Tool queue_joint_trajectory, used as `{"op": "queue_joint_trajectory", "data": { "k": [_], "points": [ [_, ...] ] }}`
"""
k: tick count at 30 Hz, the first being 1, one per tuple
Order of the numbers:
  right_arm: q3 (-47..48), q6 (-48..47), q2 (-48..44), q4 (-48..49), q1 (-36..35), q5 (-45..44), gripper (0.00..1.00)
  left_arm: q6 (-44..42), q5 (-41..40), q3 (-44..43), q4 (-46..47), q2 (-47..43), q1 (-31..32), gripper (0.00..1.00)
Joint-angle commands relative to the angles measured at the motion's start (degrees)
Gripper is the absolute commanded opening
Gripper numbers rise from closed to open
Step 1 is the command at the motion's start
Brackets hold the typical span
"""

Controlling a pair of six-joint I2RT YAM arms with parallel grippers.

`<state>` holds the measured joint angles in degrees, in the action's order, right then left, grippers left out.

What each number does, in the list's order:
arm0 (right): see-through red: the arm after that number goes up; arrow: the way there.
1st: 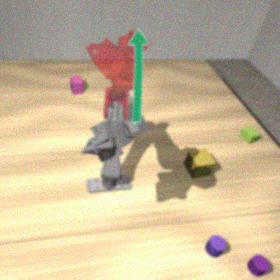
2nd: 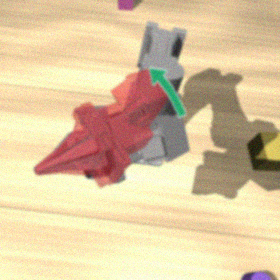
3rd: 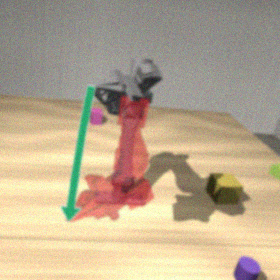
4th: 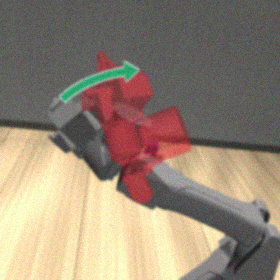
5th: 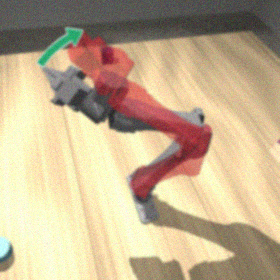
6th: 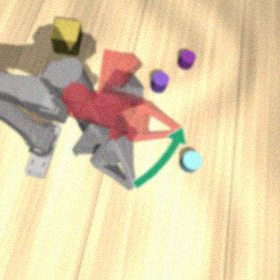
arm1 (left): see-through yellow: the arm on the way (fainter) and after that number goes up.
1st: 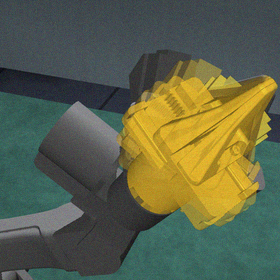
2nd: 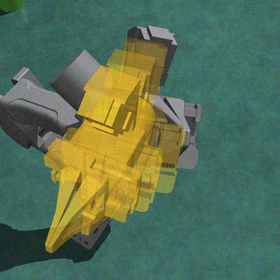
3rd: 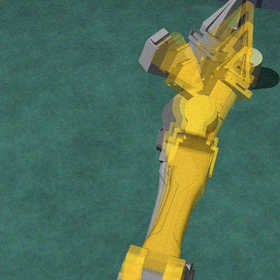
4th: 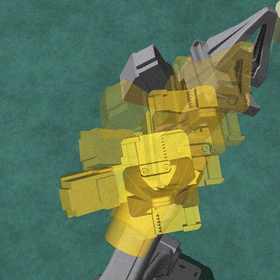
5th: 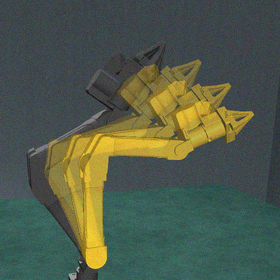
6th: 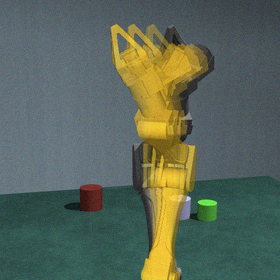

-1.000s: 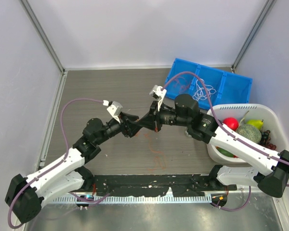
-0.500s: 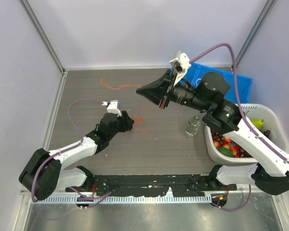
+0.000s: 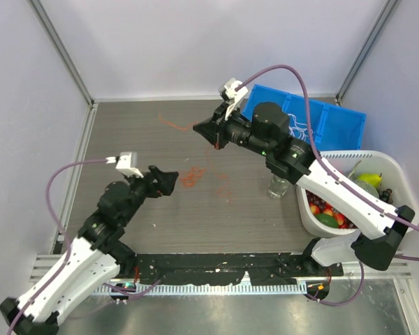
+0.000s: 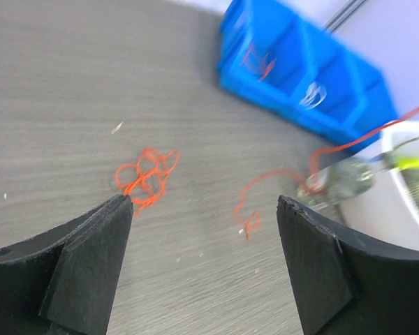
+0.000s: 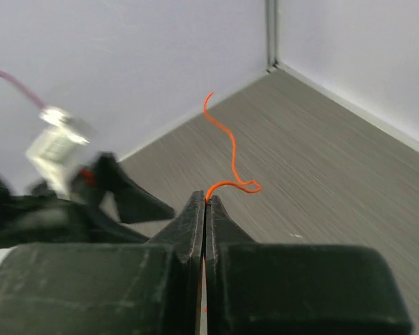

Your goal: Untangle the cables

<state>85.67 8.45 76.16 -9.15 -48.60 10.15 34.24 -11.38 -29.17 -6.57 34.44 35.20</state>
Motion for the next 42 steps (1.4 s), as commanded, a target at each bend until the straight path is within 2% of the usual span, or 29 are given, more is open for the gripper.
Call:
{"op": "queue_joint_trajectory", "data": {
  "k": [1,4,8,17,18,21,25,28,35,39,42],
  "points": [
    [-0.41,-1.59,-0.93,2.64,1.04,-9.95,0.01,-2.85,1.78,-6.07,-8.63,-8.94,-0.31,0.9],
    [0.46,-0.02,-0.66,2.73,4.46,-12.52,0.01,-6.28,4.77,-9.93,-10.91,-9.39,-0.31,0.94],
    [2.22,4.47,-0.49,3.43,12.89,-8.49,0.01,-11.46,8.82,-16.7,-13.55,-5.09,-0.31,1.0],
    [12.31,4.47,6.0,6.16,23.45,-7.17,0.01,-22.54,11.11,-27.07,-10.66,7.92,-0.22,1.0],
    [13.63,4.21,6.89,6.51,24.42,-6.56,0.01,-23.68,13.29,-28.04,-10.75,9.06,-0.22,1.0],
    [18.9,3.95,12.23,8.35,28.37,-4.71,0.01,-26.5,13.14,-28.58,-10.22,10.91,-0.13,1.0],
    [21.47,2.81,18.84,13.18,32.33,-1.1,0.01,-28.6,11.82,-24.11,-7.07,9.08,0.04,1.0],
    [18.32,2.36,22.53,18.7,34.44,0.65,0.01,-29.58,7.96,-19.36,-3.72,6.71,0.04,1.0],
    [-2.33,7.44,22.72,36.1,39.02,0.66,0.01,-31.78,5.67,-17.68,-3.45,6.08,0.31,1.0],
    [-8.32,9.39,21.84,37.36,39.55,-2.41,0.01,-32.04,5.66,-17.59,-3.54,6.17,0.57,1.0],
    [-11.22,10.44,20.96,34.64,39.55,-8.72,0.01,-32.22,5.31,-17.41,-3.71,5.73,0.57,1.0]
  ]
}}
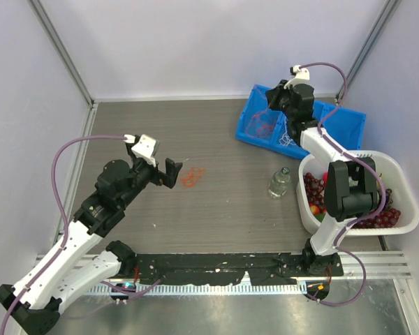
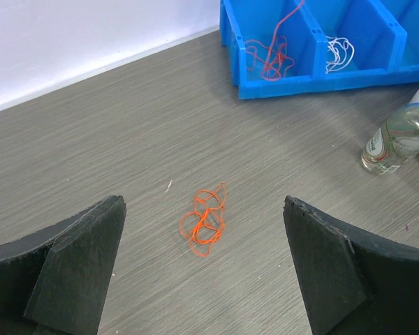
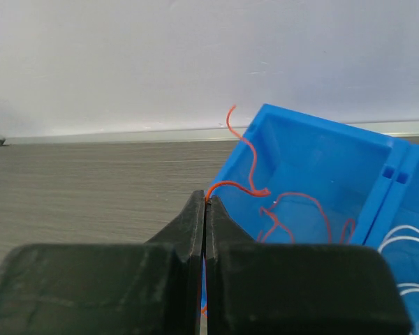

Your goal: Untangle the cables

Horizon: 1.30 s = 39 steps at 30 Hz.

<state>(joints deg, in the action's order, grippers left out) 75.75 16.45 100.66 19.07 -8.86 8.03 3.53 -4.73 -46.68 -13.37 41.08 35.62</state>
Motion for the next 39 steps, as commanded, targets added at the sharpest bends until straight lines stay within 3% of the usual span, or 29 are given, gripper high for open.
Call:
{"op": "queue_joint_trajectory", "data": {
  "k": [1,8,16,23,27,28,32,37,39],
  "points": [
    [-1.82,2.36,-4.15,4.16,-0.19,-7.84,0.01,-1.51,-1.42,0.27,3.08,-1.18,0.24,1.0],
    [-2.98,6.93,-4.43,-5.44,-0.28,-20.24,0.01,-1.33,-1.07,0.36,3.17,-2.58,0.33,1.0],
    [13.1,9.74,8.57,-22.55,-0.28,-17.09,0.01,-1.68,-2.3,0.8,3.26,-3.29,0.33,1.0],
    [20.3,10.54,13.94,-27.68,-0.28,-15.15,0.03,-1.77,-2.04,0.62,3.17,-2.32,0.42,1.0],
    [25.93,6.94,16.84,-32.94,-0.28,-14.98,0.16,-2.21,-2.47,0.71,3.0,-1.36,0.33,1.0],
    [27.25,5.71,16.93,-33.57,-0.28,-14.89,0.26,-2.47,-2.65,0.71,2.91,-1.09,0.42,1.0],
    [29.37,3.25,15.71,-36.82,-0.28,-16.29,0.45,-3.35,-4.32,0.88,2.55,-0.56,0.33,1.0],
    [27.36,1.66,10.63,-41.13,-2.2,-18.23,0.49,-5.02,-5.9,1.41,2.73,-0.3,0.33,1.0],
    [21.15,-0.35,6.59,-39.82,-4.83,-19.1,0.49,-4.94,-5.82,1.41,2.82,-0.04,0.42,1.0]
  ]
}}
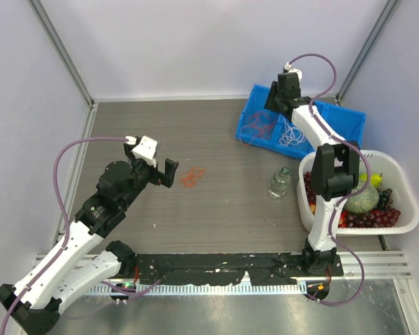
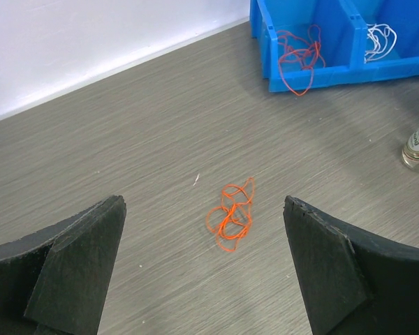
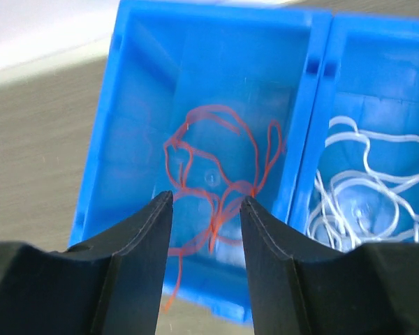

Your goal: Untangle the cables

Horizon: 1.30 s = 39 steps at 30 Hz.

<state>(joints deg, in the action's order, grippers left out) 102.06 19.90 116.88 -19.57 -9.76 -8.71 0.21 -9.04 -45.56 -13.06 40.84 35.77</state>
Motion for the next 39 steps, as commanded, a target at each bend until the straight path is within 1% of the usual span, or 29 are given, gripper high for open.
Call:
{"op": "queue_joint_trajectory", "data": {
  "k": [1,3,5,8,10,15,18,22,26,28,29,31,35,38,39],
  "points": [
    [-7.29,-4.51,-10.87,-0.56,-5.34,-2.36,0.49,-1.61,-1.34,0.21,2.34,0.29,0.18,1.0],
    [-12.12,-5.13,-15.26,1.11,-8.34,-2.8,0.5,-1.35,-0.9,0.03,2.07,0.03,0.18,1.0],
    [-16.62,-3.56,-17.55,3.65,-10.89,-3.33,0.5,-1.09,-0.37,0.21,2.25,-0.58,0.18,1.0],
    [-23.38,-4.42,-18.88,8.31,-14.05,-2.89,0.5,-0.65,0.16,0.21,2.51,-1.11,0.27,1.0],
    [-25.32,-6.18,-18.53,11.65,-15.11,-3.07,0.5,-0.65,0.69,0.21,2.51,-1.2,0.18,1.0],
    [-24.02,-8.91,-14.23,12.19,-15.64,-3.24,0.5,-0.65,1.22,0.38,2.86,-0.94,0.27,1.0],
    [-21.82,-10.14,-11.33,12.01,-16.17,-1.84,0.47,-0.65,1.3,-0.05,2.34,-0.41,0.27,1.0],
    [-19.54,-11.29,-7.99,10.44,-17.48,-5.08,0.46,-0.65,-0.01,0.56,2.68,-1.2,0.27,1.0],
    [-19.09,-11.64,-5.97,10.34,-18.1,-10.25,0.46,-0.65,2.0,0.04,2.69,-0.59,0.27,1.0],
    [-18.65,-12.69,-4.91,10.17,-18.45,-11.67,0.45,-0.65,2.01,0.03,2.43,-0.24,0.35,1.0],
    [-18.39,-13.13,-4.65,10.17,-18.63,-12.03,0.45,0.92,2.01,0.03,2.42,-0.23,0.35,1.0],
    [-18.04,-13.57,-3.51,10.26,-18.72,-11.6,0.44,1.11,2.44,0.03,2.51,-0.32,0.27,1.0],
    [-17.33,-13.84,-1.75,10.08,-19.07,-12.56,0.39,1.02,2.1,0.03,2.51,-0.41,0.27,0.99],
    [-17.16,-13.84,-1.22,10.17,-19.24,-12.91,0.33,0.85,1.92,0.12,2.51,-0.5,0.27,1.0],
    [-17.16,-13.92,-0.95,10.17,-19.24,-13.26,0.33,0.85,1.92,0.21,2.51,-0.41,0.35,1.0]
  ]
}}
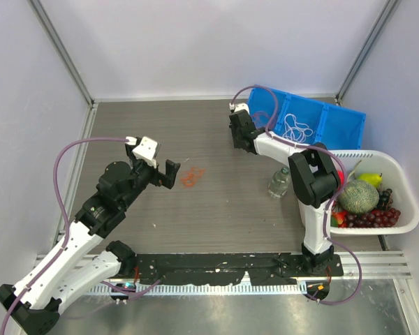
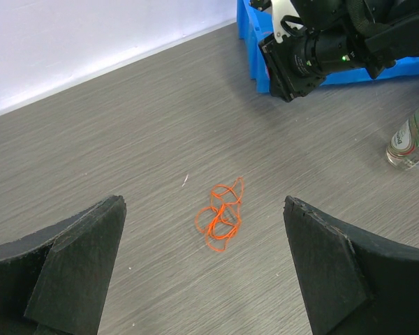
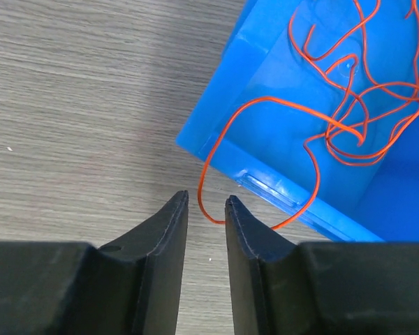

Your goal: Untangle the cables

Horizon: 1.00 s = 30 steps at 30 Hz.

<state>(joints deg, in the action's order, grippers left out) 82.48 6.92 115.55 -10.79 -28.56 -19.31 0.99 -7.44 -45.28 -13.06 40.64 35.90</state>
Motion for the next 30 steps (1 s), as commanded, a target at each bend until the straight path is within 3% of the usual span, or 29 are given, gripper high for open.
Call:
{"op": "queue_joint_trajectory", "data": {
  "k": [1,3,9,14,20,22,24,25,30],
  "points": [
    [2.43,-1.03,0.38,1.56,-0.62,-3.27,0.33,0.06,0.15,-0.07,2.51,-0.13,0.14,1.0],
    [2.51,-1.29,0.73,1.73,-0.71,-3.63,0.28,0.06,0.06,-0.07,2.51,0.05,0.22,1.0],
    [2.08,-1.47,-2.16,2.08,-0.8,-4.59,0.01,0.06,0.32,-0.07,2.42,0.4,0.22,1.0],
    [1.02,-2.96,-5.16,6.91,0.6,-9.86,0.01,0.24,0.67,-0.16,2.42,0.23,0.22,1.0],
    [8.9,-3.05,1.16,10.43,7.72,-8.65,0.01,-0.03,-0.03,0.01,2.42,0.31,0.22,1.0],
    [13.82,-3.14,4.41,9.65,9.48,-6.97,0.05,-0.2,-0.29,0.1,2.42,0.58,0.22,1.0],
    [17.87,-3.4,6.7,5.87,9.75,-4.87,0.2,-0.29,-0.64,0.19,2.51,0.66,0.14,1.0],
    [18.59,-3.4,7.23,3.69,9.57,-3.82,0.34,-0.29,-0.73,0.19,2.51,0.67,0.22,1.0],
    [14.31,-1.21,0.85,-0.2,7.03,-4.95,0.48,-0.2,-0.2,0.01,2.34,1.02,0.22,1.0]
  ]
}}
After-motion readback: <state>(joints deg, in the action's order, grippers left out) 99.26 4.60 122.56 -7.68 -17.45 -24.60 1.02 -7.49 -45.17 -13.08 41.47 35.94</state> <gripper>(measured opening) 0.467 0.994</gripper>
